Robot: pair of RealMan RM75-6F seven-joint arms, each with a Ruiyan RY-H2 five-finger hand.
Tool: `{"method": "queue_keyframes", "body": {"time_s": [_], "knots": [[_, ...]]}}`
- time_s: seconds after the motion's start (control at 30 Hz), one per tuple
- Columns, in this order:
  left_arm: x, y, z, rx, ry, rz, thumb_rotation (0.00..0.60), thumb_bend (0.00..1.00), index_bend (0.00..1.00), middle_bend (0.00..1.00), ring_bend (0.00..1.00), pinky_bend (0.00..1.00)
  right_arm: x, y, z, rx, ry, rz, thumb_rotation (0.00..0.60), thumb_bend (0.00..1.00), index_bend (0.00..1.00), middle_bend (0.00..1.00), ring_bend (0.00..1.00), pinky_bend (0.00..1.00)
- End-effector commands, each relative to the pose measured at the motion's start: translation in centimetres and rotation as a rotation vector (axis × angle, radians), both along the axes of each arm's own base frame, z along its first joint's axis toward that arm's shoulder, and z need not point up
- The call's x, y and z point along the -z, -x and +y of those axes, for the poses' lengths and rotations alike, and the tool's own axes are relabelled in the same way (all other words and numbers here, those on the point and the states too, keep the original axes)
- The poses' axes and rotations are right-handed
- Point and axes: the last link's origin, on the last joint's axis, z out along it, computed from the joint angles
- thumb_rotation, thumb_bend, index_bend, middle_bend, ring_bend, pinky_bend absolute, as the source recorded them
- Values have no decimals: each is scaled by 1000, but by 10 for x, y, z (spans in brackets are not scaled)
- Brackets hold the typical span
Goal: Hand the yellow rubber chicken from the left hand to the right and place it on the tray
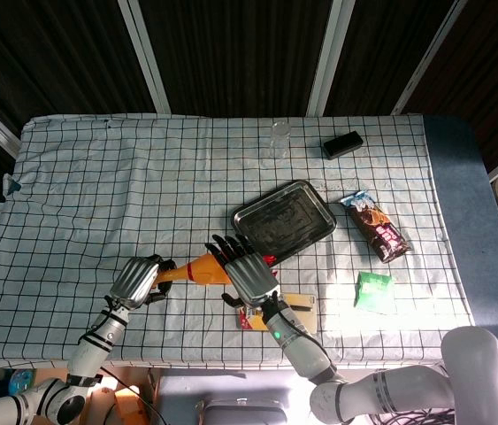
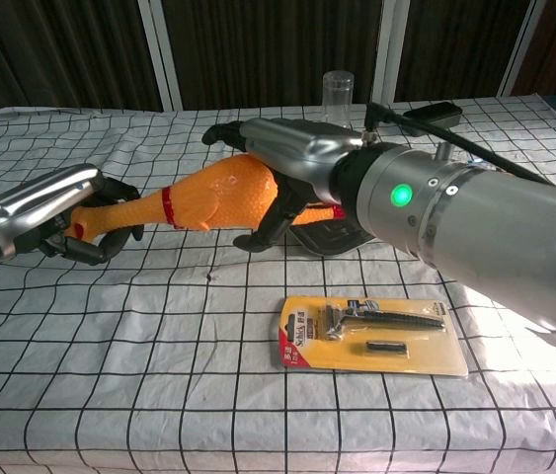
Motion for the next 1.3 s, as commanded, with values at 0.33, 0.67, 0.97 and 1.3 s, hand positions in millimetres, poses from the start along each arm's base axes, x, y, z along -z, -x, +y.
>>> {"method": "queue_keyframes", "body": {"time_s": [0.33,0.67,0.97,1.3], "knots": [[-1,0,-5,-14,7,-16,600,877,586,768,464,657,16,-5,1,13,111,-38,600,375,812,663,672,737],[-4,2,-7,-35,-60,-52,600,711,532,652,442,487,8,-9,-2,-5,183,-84,600,513,1000,878,902,964],[-20,15,4,-15,-169,-89,600,445,0,32,21,286,-9,1,-10,1,225,-70,600,512,1000,879,902,967],[-72,48,12,-34,-204,-91,600,401,0,0,0,114,-38,57,-55,86,407,34,600,513,1000,879,899,965]]}}
